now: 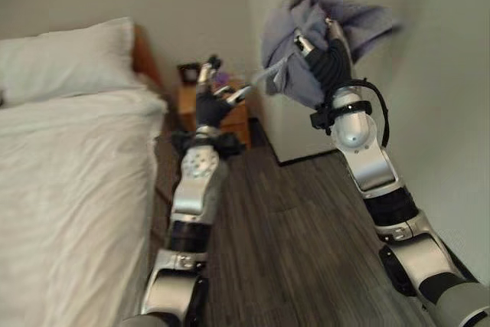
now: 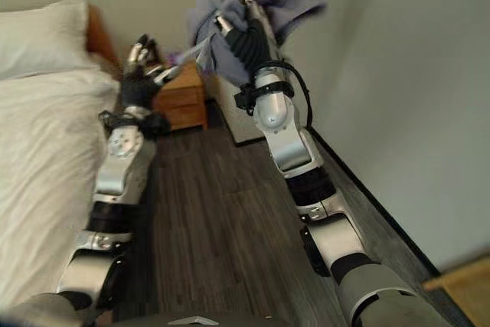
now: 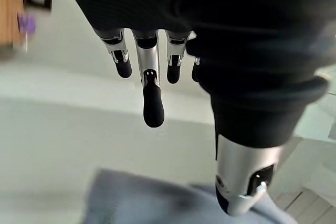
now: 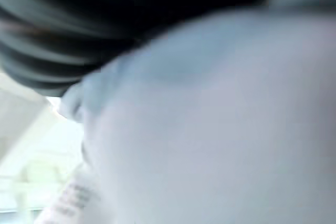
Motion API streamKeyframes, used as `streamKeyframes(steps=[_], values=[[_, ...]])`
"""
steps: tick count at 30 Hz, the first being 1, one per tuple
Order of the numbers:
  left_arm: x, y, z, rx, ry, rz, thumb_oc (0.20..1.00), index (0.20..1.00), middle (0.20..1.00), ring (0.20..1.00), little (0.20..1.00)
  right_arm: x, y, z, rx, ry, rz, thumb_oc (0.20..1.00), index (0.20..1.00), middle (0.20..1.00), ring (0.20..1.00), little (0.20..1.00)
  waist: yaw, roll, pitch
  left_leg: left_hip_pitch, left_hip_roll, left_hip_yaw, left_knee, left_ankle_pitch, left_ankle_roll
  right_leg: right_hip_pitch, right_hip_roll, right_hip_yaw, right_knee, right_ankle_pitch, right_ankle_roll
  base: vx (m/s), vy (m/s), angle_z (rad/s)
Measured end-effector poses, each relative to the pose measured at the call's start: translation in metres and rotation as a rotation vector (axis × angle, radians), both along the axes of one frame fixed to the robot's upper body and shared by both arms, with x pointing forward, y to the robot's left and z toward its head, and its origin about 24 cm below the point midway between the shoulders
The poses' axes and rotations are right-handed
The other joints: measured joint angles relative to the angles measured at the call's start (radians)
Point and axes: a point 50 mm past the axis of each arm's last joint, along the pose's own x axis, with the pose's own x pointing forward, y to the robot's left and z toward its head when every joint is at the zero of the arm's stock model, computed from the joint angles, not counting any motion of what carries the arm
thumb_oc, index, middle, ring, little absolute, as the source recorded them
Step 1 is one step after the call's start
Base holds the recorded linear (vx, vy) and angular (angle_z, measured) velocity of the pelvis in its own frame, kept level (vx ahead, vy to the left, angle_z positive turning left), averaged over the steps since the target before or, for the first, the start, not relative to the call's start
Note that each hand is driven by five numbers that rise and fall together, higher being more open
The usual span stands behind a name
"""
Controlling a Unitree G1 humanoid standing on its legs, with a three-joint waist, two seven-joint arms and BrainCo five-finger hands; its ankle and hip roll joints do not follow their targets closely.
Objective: Pick up bed clothes into laundry basket.
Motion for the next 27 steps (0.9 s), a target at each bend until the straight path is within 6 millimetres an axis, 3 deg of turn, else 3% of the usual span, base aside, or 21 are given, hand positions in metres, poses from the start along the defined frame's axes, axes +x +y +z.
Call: streamKeyframes(steps=[1,2,3,4,5,6,7,8,9,10,11,12,13,14,15,18,20,23,24,26,27], values=[[-0.004,-0.002,-0.002,-0.030,0.001,-0.002,1.000,1.000,1.000,1.000,1.000,-0.003,0.004,-0.001,0.022,0.017,0.033,0.200,0.200,0.200,0.200,0.200,0.022,-0.004,0.003,-0.034,-0.040,-0.141,0.036,0.010,0.018,-0.004,-0.001,0.088,-0.012,-0.001,0.000,0.04,-0.092,-1.63],[-0.015,-0.001,-0.005,-0.065,-0.011,0.000,1.000,1.000,1.000,1.000,1.000,-0.009,0.014,-0.005,0.024,0.022,0.079,0.200,0.200,0.200,0.200,0.200,0.077,-0.018,0.027,-0.088,-0.140,-0.412,0.081,-0.110,-0.005,0.009,-0.024,0.238,-0.045,0.023,0.041,0.08,-0.093,-1.47],[-0.016,0.000,-0.006,-0.074,-0.006,0.002,1.000,1.000,1.000,1.000,1.000,-0.010,0.016,-0.008,0.006,0.032,0.092,0.200,0.200,0.200,0.200,0.200,0.077,-0.028,0.032,-0.117,-0.174,-0.459,0.101,-0.125,-0.018,0.018,-0.034,0.261,-0.054,0.025,0.044,0.08,-0.097,-1.28],[-0.020,0.000,-0.008,-0.091,-0.012,0.007,1.000,1.000,1.000,1.000,1.000,-0.012,0.021,-0.015,-0.017,0.051,0.116,0.200,0.200,0.200,0.200,0.200,0.083,-0.061,0.051,-0.158,-0.259,-0.576,0.118,-0.137,-0.017,0.035,-0.054,0.336,-0.065,0.024,0.047,0.13,0.017,-1.01],[-0.025,0.001,-0.010,-0.102,-0.024,0.012,1.000,1.000,1.000,1.000,1.000,-0.014,0.024,-0.023,-0.038,0.082,0.140,0.200,0.200,0.200,0.200,0.200,0.124,-0.114,0.086,-0.233,-0.417,-0.772,0.169,-0.200,0.002,0.064,-0.099,0.469,-0.090,0.058,0.100,0.06,0.038,-1.06],[-0.025,0.000,-0.011,-0.102,-0.018,0.004,1.000,1.000,1.000,1.000,1.000,-0.013,0.023,-0.025,-0.043,0.094,0.145,0.200,0.200,0.200,0.200,0.200,0.129,-0.113,0.088,-0.295,-0.455,-0.805,0.194,-0.206,0.005,0.069,-0.091,0.474,-0.095,0.059,0.101,0.14,0.085,-1.35],[-0.030,-0.001,-0.014,-0.107,-0.030,-0.008,1.000,1.000,1.000,1.000,1.000,-0.015,0.021,-0.025,-0.053,0.086,0.153,0.200,0.200,0.200,0.200,0.200,0.145,-0.104,0.090,-0.340,-0.510,-0.917,0.092,-0.228,0.056,0.074,-0.081,0.529,-0.100,0.053,0.126,0.16,0.123,-1.10],[-0.033,-0.008,-0.011,-0.125,-0.030,-0.015,1.000,1.000,1.000,1.000,1.000,-0.016,0.023,-0.026,-0.043,0.092,0.164,0.200,0.200,0.200,0.200,0.200,0.150,-0.102,0.093,-0.359,-0.526,-0.955,0.034,-0.237,0.072,0.078,-0.064,0.589,-0.106,0.040,0.154,0.21,0.114,-1.33],[-0.031,-0.011,-0.015,-0.147,-0.025,-0.015,1.000,1.000,1.000,1.000,1.000,-0.013,0.018,-0.032,-0.024,0.113,0.146,0.200,0.200,0.200,0.200,0.200,0.193,-0.097,0.091,-0.382,-0.538,-1.003,-0.054,-0.231,0.094,0.067,-0.054,0.641,-0.095,0.020,0.190,0.15,0.050,-2.54],[-0.046,0.010,-0.048,0.000,0.016,-0.052,1.000,1.000,1.000,1.000,1.000,-0.018,0.013,-0.043,-0.082,0.115,0.165,0.200,0.200,0.200,0.200,0.200,0.258,-0.074,0.095,-0.380,-0.578,-1.232,-0.180,-0.224,0.111,0.023,-0.034,0.760,-0.069,-0.009,0.222,0.17,0.019,-2.75],[-0.066,0.023,-0.071,0.008,0.086,-0.073,1.000,1.000,1.000,1.000,1.000,-0.023,0.002,-0.048,-0.112,0.120,0.154,0.200,0.200,0.200,0.200,0.200,0.249,-0.033,0.110,-0.384,-0.527,-1.211,-0.220,-0.215,0.112,0.041,-0.014,0.771,-0.097,-0.014,0.256,0.15,0.030,-2.36],[-0.078,0.024,-0.081,-0.016,0.120,-0.093,1.000,1.000,1.000,1.000,1.000,-0.031,-0.015,-0.050,-0.127,0.112,0.117,0.200,0.200,0.200,0.200,0.200,0.240,0.011,0.124,-0.403,-0.487,-1.175,-0.195,-0.119,0.108,0.069,0.003,0.755,-0.122,-0.008,0.269,0.18,0.116,-0.63],[-0.093,0.023,-0.099,-0.039,0.175,-0.123,1.000,1.000,1.000,1.000,1.000,-0.045,-0.036,-0.064,-0.109,0.138,0.068,0.200,0.200,0.200,0.200,0.200,0.225,-0.007,0.125,-0.400,-0.498,-1.125,-0.191,-0.120,0.142,0.086,-0.031,0.747,-0.152,-0.011,0.279,0.19,0.115,-0.72],[-0.110,0.027,-0.125,-0.066,0.272,-0.149,1.000,1.000,1.000,1.000,1.000,-0.051,-0.042,-0.079,-0.082,0.190,0.048,0.200,0.200,0.200,0.200,0.200,0.235,-0.027,0.131,-0.320,-0.504,-1.025,-0.280,-0.116,0.138,0.063,-0.078,0.725,-0.127,-0.013,0.252,0.14,0.113,-1.03],[-0.112,0.025,-0.131,-0.080,0.293,-0.180,1.000,1.000,1.000,1.000,1.000,-0.051,-0.038,-0.086,-0.067,0.218,0.062,0.200,0.200,0.200,0.200,0.200,0.234,-0.030,0.130,-0.303,-0.505,-0.990,-0.306,-0.113,0.141,0.044,-0.086,0.718,-0.110,-0.017,0.258,0.08,0.038,-1.49],[-0.105,0.005,-0.119,-0.108,0.210,-0.327,1.000,1.000,1.000,1.000,1.000,-0.061,-0.028,-0.107,0.011,0.316,0.101,0.200,0.200,0.200,0.200,0.200,0.231,-0.040,0.117,-0.250,-0.490,-0.823,-0.379,-0.107,0.143,-0.074,-0.077,0.608,0.012,-0.009,0.264,-0.12,-0.050,-1.40],[-0.101,-0.010,-0.109,-0.129,0.147,-0.414,1.000,1.000,1.000,1.000,1.000,-0.061,-0.025,-0.107,0.016,0.319,0.115,0.200,0.200,0.200,0.200,0.200,0.256,-0.035,0.100,-0.258,-0.459,-0.722,-0.403,-0.101,0.159,-0.138,-0.094,0.436,0.045,-0.008,0.260,0.01,0.005,-1.36],[-0.099,-0.031,-0.106,-0.129,0.125,-0.521,1.000,1.000,1.000,1.000,1.000,-0.063,-0.023,-0.105,0.032,0.308,0.133,0.200,0.200,0.200,0.200,0.200,0.212,-0.059,0.077,-0.246,-0.450,-0.620,-0.399,-0.120,0.156,-0.123,-0.139,0.285,-0.011,0.016,0.282,0.06,0.049,-1.03],[-0.101,-0.033,-0.108,-0.138,0.133,-0.527,1.000,1.000,1.000,1.000,1.000,-0.064,-0.022,-0.108,0.042,0.317,0.139,0.200,0.200,0.200,0.200,0.200,0.213,-0.066,0.059,-0.229,-0.449,-0.570,-0.398,-0.130,0.150,-0.115,-0.153,0.242,-0.038,0.072,0.293,0.02,0.034,-1.15],[-0.102,-0.037,-0.109,-0.150,0.132,-0.534,1.000,1.000,1.000,1.000,1.000,-0.068,-0.023,-0.110,0.045,0.324,0.139,0.200,0.200,0.200,0.200,0.200,0.198,-0.059,0.050,-0.214,-0.446,-0.538,-0.399,-0.134,0.144,-0.099,-0.151,0.236,-0.073,0.109,0.345,0.05,0.022,-0.73],[-0.103,-0.043,-0.111,-0.159,0.140,-0.554,1.000,1.000,1.000,1.000,1.000,-0.068,-0.027,-0.112,0.016,0.326,0.132,0.200,0.200,0.200,0.200,0.200,0.189,-0.045,0.043,-0.203,-0.437,-0.539,-0.399,-0.134,0.144,-0.082,-0.132,0.252,-0.119,0.125,0.348,0.07,-0.004,-0.48]])
